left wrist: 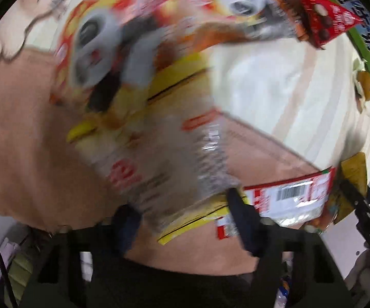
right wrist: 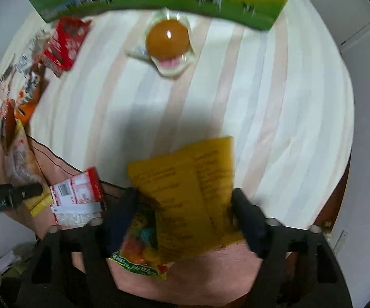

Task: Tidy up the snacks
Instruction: 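Grasp the white-yellow snack bag with the left tool while the right tool grasps the yellow chip bag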

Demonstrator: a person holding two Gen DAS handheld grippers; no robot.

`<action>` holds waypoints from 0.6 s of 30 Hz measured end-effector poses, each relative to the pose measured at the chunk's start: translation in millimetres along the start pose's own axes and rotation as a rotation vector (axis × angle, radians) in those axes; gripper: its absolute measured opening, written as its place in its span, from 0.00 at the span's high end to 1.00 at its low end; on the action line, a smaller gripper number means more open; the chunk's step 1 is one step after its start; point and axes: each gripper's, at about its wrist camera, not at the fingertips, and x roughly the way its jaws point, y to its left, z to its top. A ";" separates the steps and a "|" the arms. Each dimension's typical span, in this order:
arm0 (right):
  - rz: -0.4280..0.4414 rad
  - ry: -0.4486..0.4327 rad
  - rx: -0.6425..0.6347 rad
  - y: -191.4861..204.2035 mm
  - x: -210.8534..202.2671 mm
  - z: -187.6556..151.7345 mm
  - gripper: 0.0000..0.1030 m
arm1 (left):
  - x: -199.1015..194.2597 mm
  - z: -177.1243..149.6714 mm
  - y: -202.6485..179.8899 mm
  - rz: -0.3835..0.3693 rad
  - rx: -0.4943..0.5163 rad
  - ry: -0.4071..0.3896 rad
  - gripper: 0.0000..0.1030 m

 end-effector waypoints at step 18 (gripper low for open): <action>0.215 0.023 0.387 -57.2 5.6 -8.3 0.31 | 4.6 42.0 -70.2 -0.079 0.176 0.003 0.36</action>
